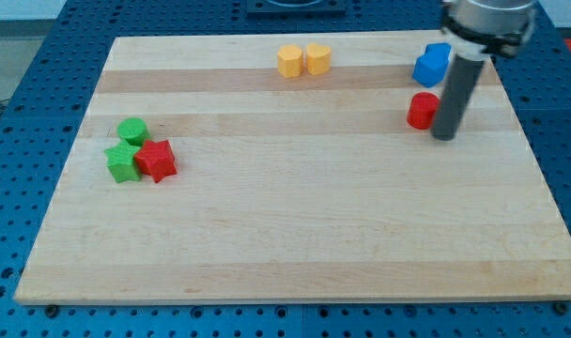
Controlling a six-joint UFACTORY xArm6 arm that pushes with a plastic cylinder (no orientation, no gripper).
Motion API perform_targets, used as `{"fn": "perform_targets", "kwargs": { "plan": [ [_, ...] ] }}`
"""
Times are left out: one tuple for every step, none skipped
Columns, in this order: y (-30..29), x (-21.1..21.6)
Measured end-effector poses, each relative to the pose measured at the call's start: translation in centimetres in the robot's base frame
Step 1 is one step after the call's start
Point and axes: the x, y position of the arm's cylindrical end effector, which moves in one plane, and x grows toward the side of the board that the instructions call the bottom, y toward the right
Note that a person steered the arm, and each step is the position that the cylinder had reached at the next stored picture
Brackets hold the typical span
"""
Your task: Move the red circle into the right side of the green circle
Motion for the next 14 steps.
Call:
{"fn": "perform_targets", "kwargs": {
  "plan": [
    [5.1,-0.4],
    [5.6,-2.6],
    [2.8,-3.9],
    [0.0,-4.1],
    [-2.2,-3.5],
    [-4.3,-2.9],
    [-6.4,-2.2],
    [-8.5,-1.6],
    [-10.6,-1.1],
    [-12.7,-0.7],
    [-15.0,-0.4],
    [-15.0,-0.4],
    [-11.1,-0.8],
    [-10.4,-3.1]
  ]
}}
